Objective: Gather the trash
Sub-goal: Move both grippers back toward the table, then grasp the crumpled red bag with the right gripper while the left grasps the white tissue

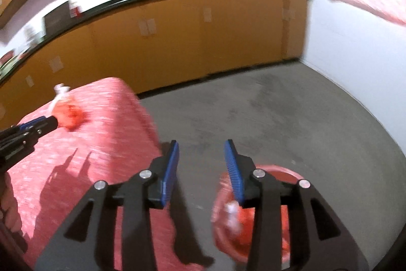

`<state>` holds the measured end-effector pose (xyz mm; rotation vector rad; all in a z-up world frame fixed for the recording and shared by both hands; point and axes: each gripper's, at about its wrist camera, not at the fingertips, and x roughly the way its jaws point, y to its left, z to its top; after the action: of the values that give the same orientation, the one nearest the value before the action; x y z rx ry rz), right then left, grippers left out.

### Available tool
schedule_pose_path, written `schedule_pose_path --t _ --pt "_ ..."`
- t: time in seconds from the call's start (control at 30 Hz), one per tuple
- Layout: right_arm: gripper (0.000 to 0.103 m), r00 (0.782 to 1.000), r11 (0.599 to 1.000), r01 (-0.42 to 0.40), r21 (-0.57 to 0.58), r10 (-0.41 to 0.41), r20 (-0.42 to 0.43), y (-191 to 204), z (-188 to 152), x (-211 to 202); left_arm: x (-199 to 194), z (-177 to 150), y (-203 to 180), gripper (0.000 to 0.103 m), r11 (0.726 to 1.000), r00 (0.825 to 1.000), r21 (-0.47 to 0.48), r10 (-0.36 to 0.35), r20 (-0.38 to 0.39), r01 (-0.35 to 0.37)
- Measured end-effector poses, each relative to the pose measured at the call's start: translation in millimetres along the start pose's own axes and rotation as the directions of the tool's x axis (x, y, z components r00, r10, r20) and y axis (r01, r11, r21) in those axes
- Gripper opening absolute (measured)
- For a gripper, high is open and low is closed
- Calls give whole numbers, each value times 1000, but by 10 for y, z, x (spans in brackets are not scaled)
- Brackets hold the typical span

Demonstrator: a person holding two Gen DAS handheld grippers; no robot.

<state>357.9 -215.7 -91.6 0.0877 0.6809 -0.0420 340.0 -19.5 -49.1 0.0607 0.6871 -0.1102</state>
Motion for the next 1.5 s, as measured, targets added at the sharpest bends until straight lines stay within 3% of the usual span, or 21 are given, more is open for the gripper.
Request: schedule_pose_path --t 0.17,0.3,0.53,0.67,0.7,0.77,0.8,0.83,0.9,1.07,1.2,1.4,1.5 --pt "44 993 989 -120 -91 119 -18 897 185 264 -6 -36 744 37 988 990 -55 142 -2 -142" --pt "52 987 972 -161 -171 158 -34 1478 264 434 -16 -144 1213 37 970 974 -85 227 -24 -228" --pt "73 981 955 -193 -224 188 -43 1937 453 717 59 -246 1709 39 951 965 -160 255 -64 -263" --pt "73 982 947 -187 -262 169 -89 2102 454 907 91 -248 1762 41 952 967 -176 244 -68 -252" --pt "72 982 947 -180 -267 159 -98 2124 442 944 98 -236 1756 42 952 968 -176 242 -66 -250" --pt "49 981 944 -174 -280 142 -131 2142 391 1034 129 -215 1743 42 955 971 -175 232 -62 -239" --pt "26 975 942 -197 -273 159 -155 2129 362 1058 145 -209 1734 42 958 973 -173 224 -59 -231" --pt "17 971 940 -216 -265 177 -162 2123 344 1058 157 -198 1716 42 959 974 -171 218 -57 -225" --pt "10 967 934 -235 -270 196 -163 2104 304 988 184 -162 1667 45 964 978 -165 203 -46 -207" --pt "8 955 934 -280 -223 247 -164 1898 164 726 268 -50 1532 52 973 984 -147 176 -25 -178" --pt "7 960 952 -261 -159 239 -144 1670 157 621 444 65 1398 55 977 984 -124 172 -38 -175" --pt "7 961 956 -261 -138 243 -131 1521 174 553 862 246 1415 55 971 981 -167 155 -120 -174" --pt "6 959 956 -265 -126 248 -133 1493 173 571 1009 299 1433 64 971 982 -187 121 -144 -147"
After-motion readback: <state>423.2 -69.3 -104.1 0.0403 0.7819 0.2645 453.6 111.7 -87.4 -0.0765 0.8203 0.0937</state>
